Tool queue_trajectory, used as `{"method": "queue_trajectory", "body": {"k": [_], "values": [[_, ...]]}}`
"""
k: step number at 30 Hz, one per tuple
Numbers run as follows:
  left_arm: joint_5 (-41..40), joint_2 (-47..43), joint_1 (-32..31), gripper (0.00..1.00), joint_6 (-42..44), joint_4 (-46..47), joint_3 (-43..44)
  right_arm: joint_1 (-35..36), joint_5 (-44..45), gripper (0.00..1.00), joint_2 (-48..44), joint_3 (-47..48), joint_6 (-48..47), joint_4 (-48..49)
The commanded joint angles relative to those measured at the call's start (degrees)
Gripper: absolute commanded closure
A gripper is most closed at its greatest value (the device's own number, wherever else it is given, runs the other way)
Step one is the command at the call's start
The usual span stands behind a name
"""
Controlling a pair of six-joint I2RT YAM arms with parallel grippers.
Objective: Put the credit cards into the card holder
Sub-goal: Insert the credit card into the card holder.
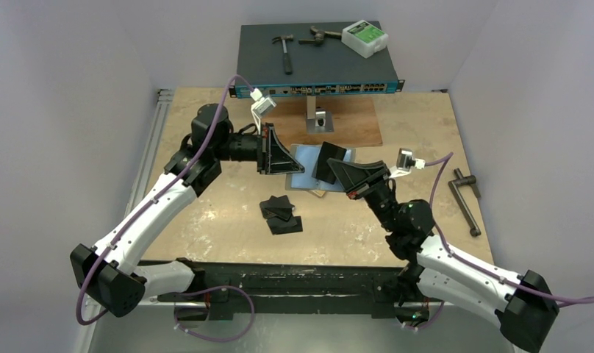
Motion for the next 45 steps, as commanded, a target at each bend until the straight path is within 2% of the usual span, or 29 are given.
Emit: {"method": "queue_trajectory", "body": {"k": [1, 29, 45], "values": [[1.23, -1.58, 0.44, 1.00, -1.05, 3.17, 0.16, 1.72, 0.84, 1.00, 0.95, -0.28, -0.26, 3.30], [2.44, -1.80, 0.64, 1.00, -2.22, 6.49, 0.33, 3.57, 2.48, 1.00, 1.38, -2.44, 1.30, 2.98], [4.54, -2.34, 0.54, 1.00, -1.99, 9.53, -0.19, 3.53, -0.49, 1.00, 2.72, -1.11, 0.46, 3.90]]}}
